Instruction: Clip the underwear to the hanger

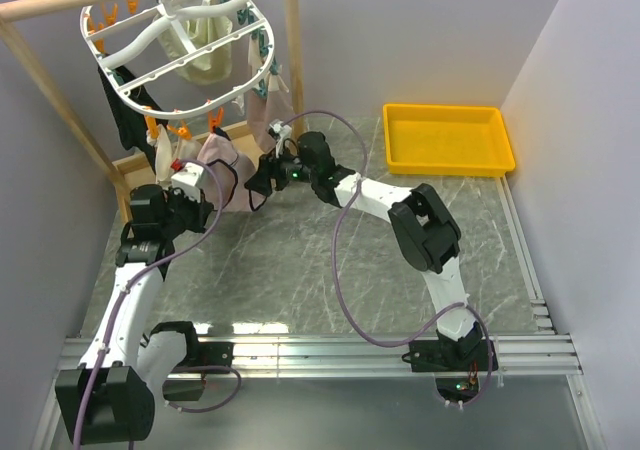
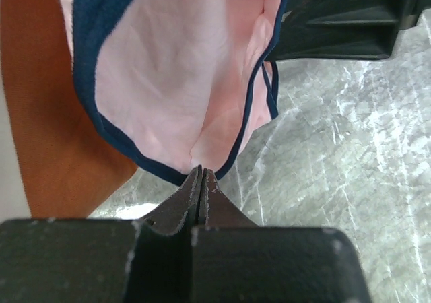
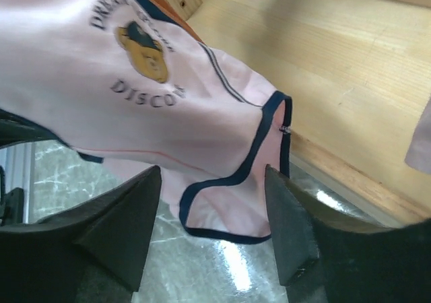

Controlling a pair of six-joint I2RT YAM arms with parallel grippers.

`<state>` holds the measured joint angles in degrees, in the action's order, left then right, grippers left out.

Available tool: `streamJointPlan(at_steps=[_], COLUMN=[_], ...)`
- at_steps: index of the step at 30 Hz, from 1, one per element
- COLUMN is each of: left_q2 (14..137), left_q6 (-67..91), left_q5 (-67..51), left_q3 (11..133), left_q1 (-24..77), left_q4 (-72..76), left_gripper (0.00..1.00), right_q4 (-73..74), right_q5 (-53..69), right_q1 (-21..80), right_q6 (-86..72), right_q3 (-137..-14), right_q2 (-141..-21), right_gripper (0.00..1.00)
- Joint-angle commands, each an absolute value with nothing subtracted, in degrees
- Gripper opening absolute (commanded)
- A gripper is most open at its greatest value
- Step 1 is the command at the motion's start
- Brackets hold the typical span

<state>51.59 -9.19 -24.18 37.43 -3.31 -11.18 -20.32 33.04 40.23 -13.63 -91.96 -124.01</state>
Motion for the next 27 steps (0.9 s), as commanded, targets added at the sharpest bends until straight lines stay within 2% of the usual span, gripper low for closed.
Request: streamJointPlan(at_steps=[1,2,3,4,6,7,9,11,13,16,20,22,27], left_q2=[51.5,51.3,51.2,50.5,48.4,47.1,44.0,39.1,35.8,33.8,32.5,34.9,37.9], left_q6=[-9.0,-8.6,-7.6,-7.0,-5.3,-4.8,-2.7,-1.4,2.9,8.1,17.8,21.0,29.2], left_q5=[-27.7,-28.0,-28.7,-29.6,-32.1,-33.4,-35.8,-38.7,-38.7,-38.1,-37.1,-36.5,-36.7], left_q3=[40.3,40.4,40.4,40.5,41.0,41.0,41.0,41.1,41.7,44.2,46.2,47.6,49.2], left_q1=[-4.0,-4.0,-4.1,-4.3,-4.6,-4.7,-4.7,-4.8,-4.8,-4.7,-4.4,-4.4,-4.4], left_q4=[-10.9,-11.1,-11.4,-11.8,-13.1,-13.6,-14.3,-15.8,-17.3,-23.5,-21.5,-22.5,-22.6], left_gripper=[0.0,0.0,0.0,0.0,0.03,0.05,0.11,0.23,0.28,0.34,0.44,0.54,0.58], right_q4=[-24.8,-25.0,-25.7,-26.4,-28.5,-28.7,-29.2,-29.7,-29.9,-30.8,-33.7,-35.0,-39.5], right_q5=[33.7,34.0,34.5,34.9,35.2,34.8,33.1,31.5,28.4,22.2,12.3,7.2,0.2], right_q1=[40.1,40.1,40.1,40.2,40.2,40.3,40.4,41.0,41.7,44.6,51.4,53.3,59.3], right_q6=[-14.2,-14.2,-14.6,-15.0,-16.7,-17.0,-18.0,-18.6,-18.4,-15.5,-8.5,-4.6,7.0], right_q3=[-94.7,-94.5,-94.0,-93.3,-90.6,-89.7,-87.7,-84.6,-81.2,-76.1,-70.1,-67.9,-64.7], right_q2=[-124.4,-124.2,-123.9,-122.8,-119.6,-118.5,-115.9,-112.0,-107.9,-102.3,-97.5,-96.5,-95.7], right_gripper=[0.63,0.55,0.32,0.2,0.03,0.0,0.0,0.0,0.0,0.0,0.0,0.0,0.0])
